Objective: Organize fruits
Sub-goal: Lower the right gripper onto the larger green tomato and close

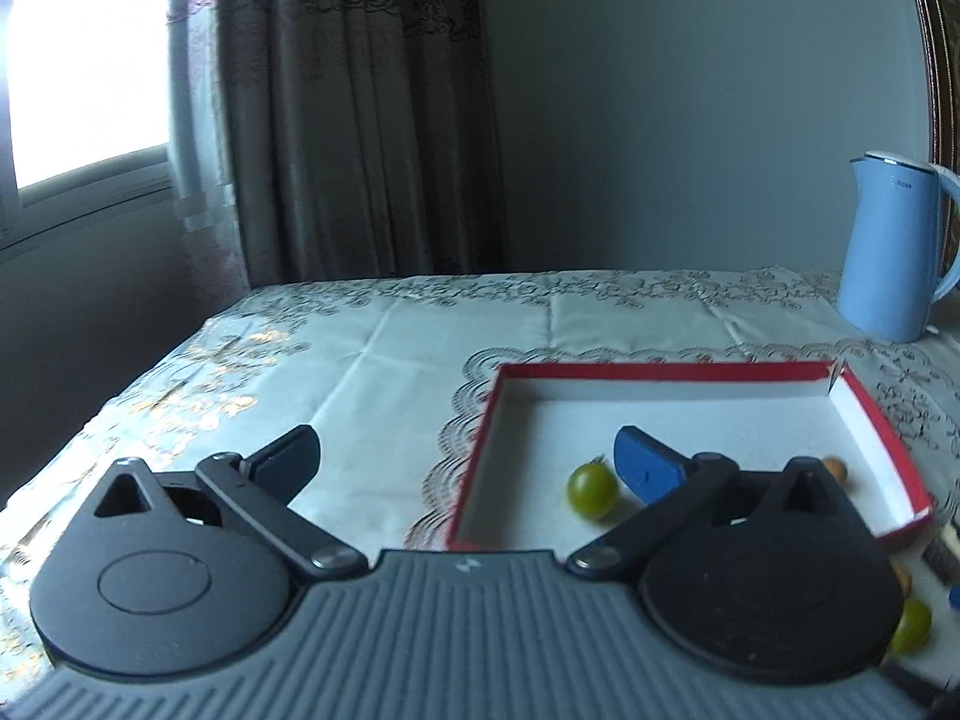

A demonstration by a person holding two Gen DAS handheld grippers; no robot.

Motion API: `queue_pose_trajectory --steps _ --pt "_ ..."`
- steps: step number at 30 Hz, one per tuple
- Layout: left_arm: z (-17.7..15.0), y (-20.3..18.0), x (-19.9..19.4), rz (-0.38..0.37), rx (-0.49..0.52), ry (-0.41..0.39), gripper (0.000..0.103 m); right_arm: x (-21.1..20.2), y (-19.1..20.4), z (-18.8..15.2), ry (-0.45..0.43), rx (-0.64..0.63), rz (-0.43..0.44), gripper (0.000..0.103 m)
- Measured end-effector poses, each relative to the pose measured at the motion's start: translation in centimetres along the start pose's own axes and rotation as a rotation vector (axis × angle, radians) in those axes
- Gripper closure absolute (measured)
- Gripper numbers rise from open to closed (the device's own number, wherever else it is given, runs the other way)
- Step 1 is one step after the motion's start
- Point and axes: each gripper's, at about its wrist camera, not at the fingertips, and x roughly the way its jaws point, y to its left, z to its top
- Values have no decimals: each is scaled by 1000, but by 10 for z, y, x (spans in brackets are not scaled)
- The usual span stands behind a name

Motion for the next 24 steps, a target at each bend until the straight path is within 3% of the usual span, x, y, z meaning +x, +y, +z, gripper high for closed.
queue_pose_trajectory --steps 5,15,18,24 --pt "-32 25 -18 14 -20 13 0 18 1 4 69 -11 -24 49" --pt "-76 60 -13 37 -123 81 0 27 2 5 106 -13 -60 59" --pt "-81 62 -14 29 -126 75 0 27 2 4 106 -13 -63 66" --pt "-93 61 -9 33 -117 91 0 27 0 4 103 -3 -63 68"
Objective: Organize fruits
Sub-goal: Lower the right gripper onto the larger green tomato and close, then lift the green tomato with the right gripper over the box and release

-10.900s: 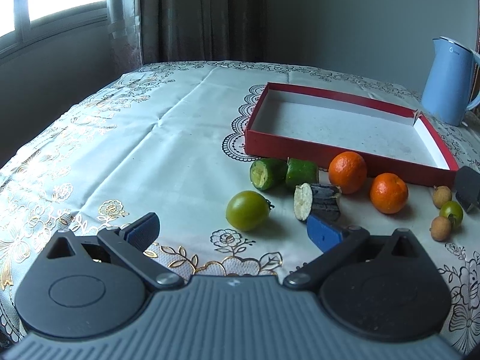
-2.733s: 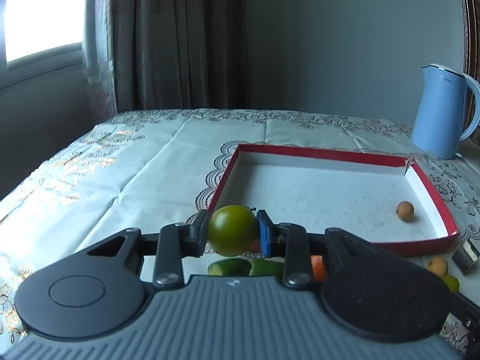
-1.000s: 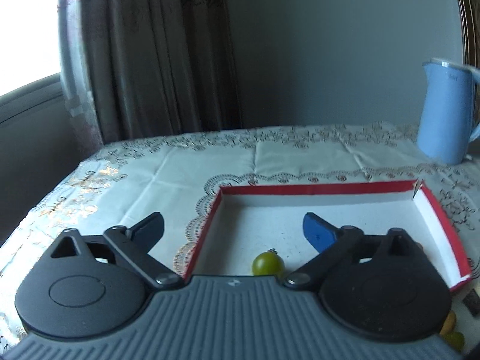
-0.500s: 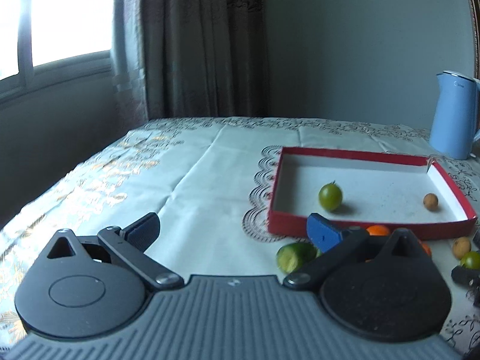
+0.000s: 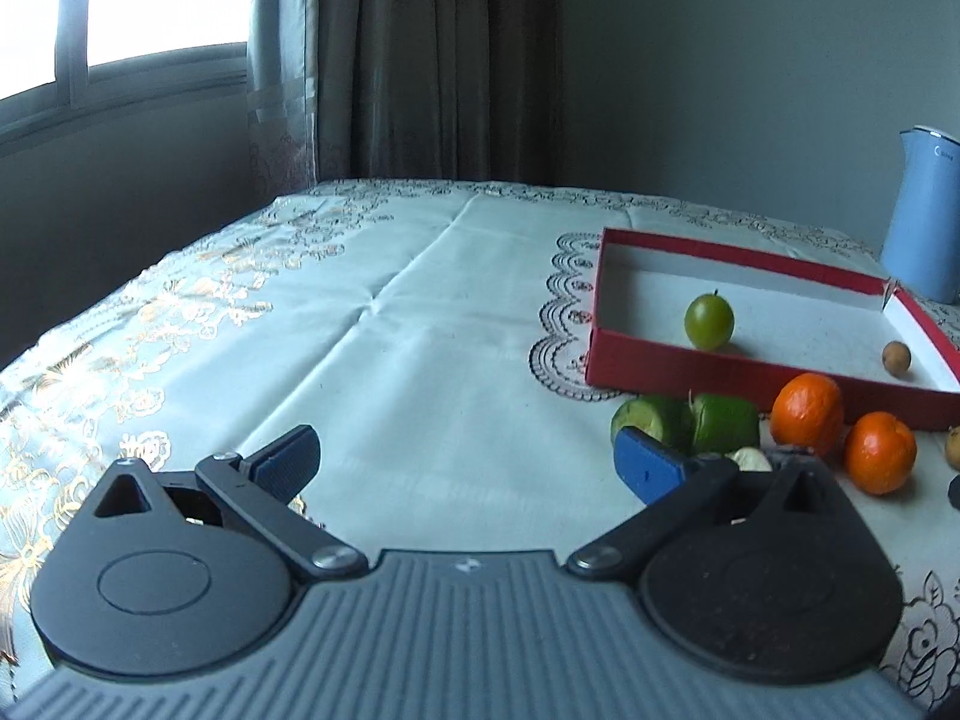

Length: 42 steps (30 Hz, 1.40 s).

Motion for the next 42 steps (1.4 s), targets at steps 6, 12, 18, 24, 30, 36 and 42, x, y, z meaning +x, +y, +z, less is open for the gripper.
queue_pose_trajectory --steps 6,12,18,24,30,36,42 --pt "-1 0 -3 -40 13 5 0 -4 -2 -1 -19 12 11 69" --pt "-2 -21 -26 -183 87 -33 0 -6 -5 -1 -33 26 17 69" --pt "-2 -59 -33 -233 186 -52 0 -10 -5 -2 -59 26 15 69" --pt "-12 -72 -28 -238 217 -45 0 -13 -8 -2 -79 43 26 69" --pt "-17 -60 -26 -266 156 -80 0 -14 -9 -2 -89 46 32 69" --pt "-16 -60 -23 -254 150 -63 0 -15 -8 -2 -96 39 31 69" --pt "-13 -57 -15 -236 117 -10 0 -20 -4 7 -122 17 30 69"
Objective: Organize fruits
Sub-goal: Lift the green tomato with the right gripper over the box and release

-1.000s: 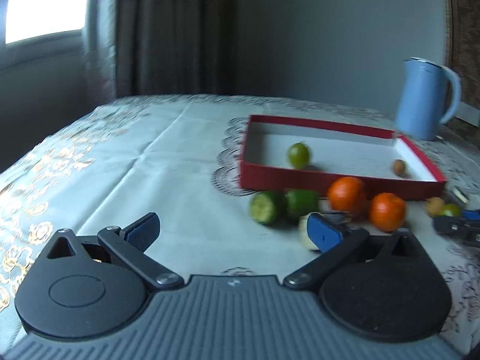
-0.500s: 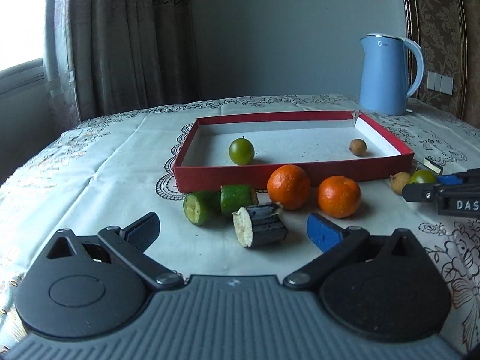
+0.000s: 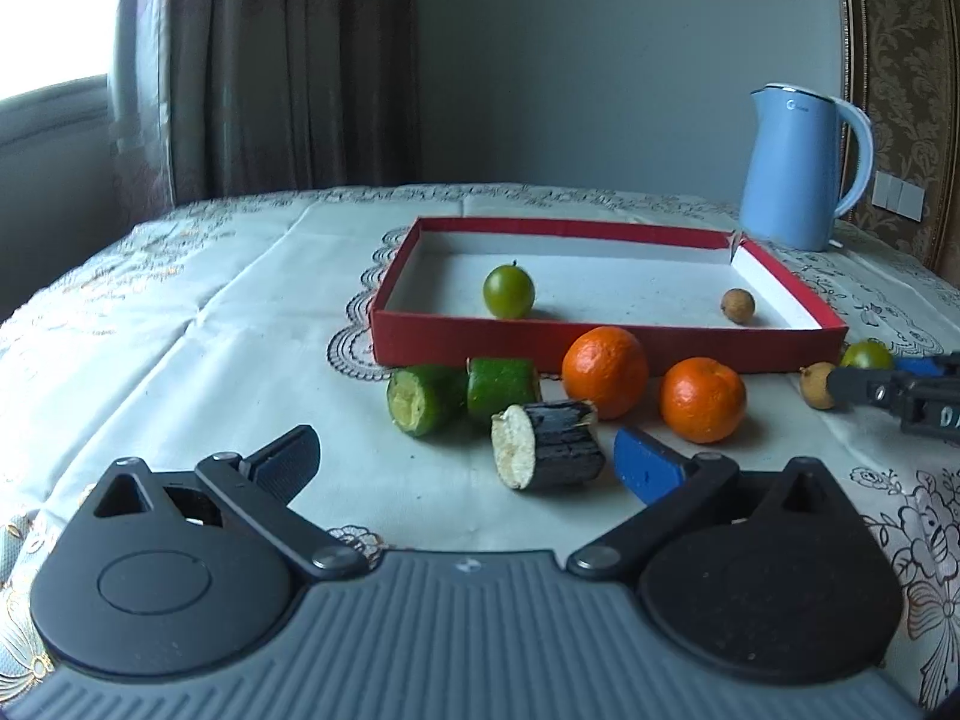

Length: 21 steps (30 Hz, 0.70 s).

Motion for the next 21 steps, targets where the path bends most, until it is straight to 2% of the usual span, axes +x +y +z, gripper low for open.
queue_pose_trajectory --steps 12,21 --pt "1 7 8 19 -47 54 0 -7 5 61 -158 -58 -15 69" --pt "1 8 9 12 -58 55 0 3 0 80 -190 -41 -19 69"
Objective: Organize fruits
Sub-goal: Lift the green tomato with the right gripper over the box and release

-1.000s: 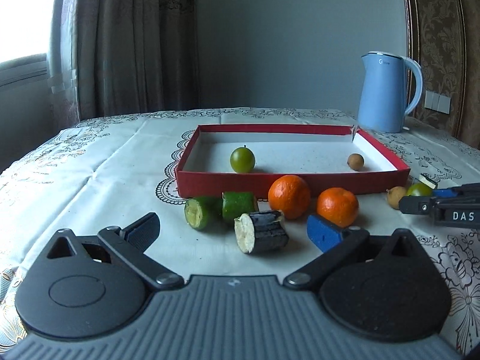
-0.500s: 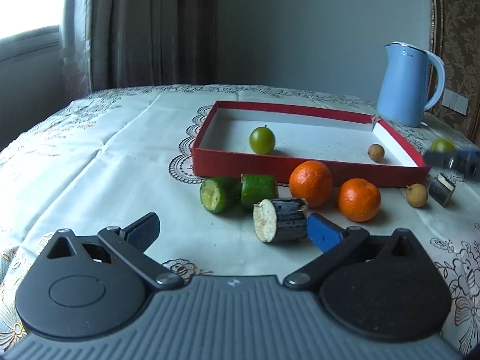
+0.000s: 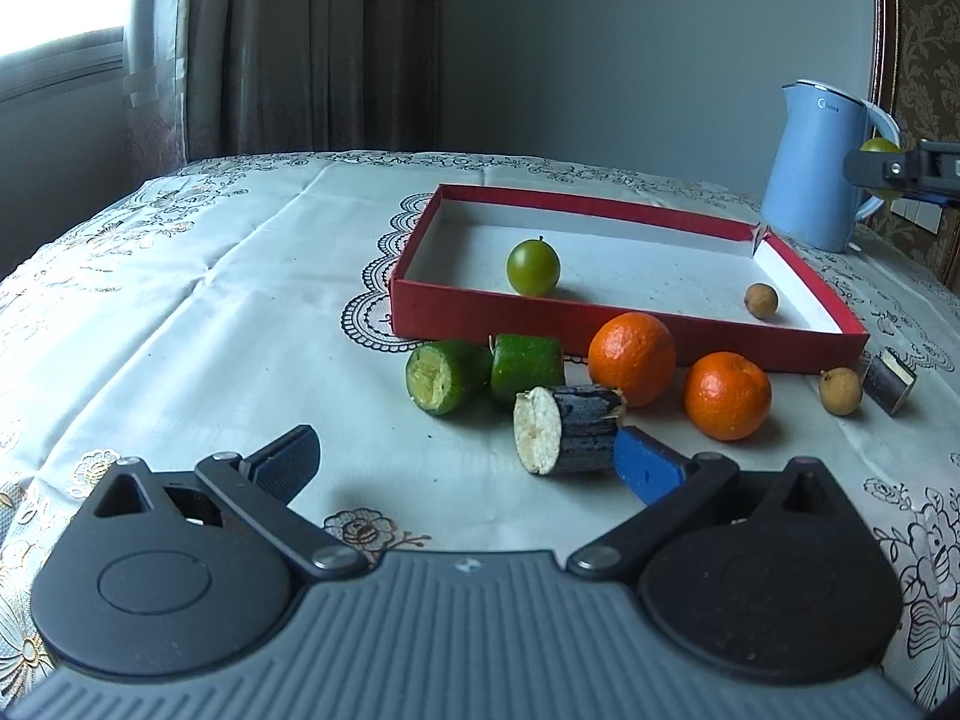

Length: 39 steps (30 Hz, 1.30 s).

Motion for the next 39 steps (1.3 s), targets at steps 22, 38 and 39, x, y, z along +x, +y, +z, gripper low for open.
queue_pose_trajectory --steps 22,38,39 --pt "-1 -3 -4 -13 13 -30 0 89 -8 -23 175 0 -10 69" --pt "0 -3 -3 -14 9 -32 0 131 -8 -29 265 10 -3 69" --pt "0 -3 -3 -14 9 -32 0 132 -8 -29 269 8 -3 69"
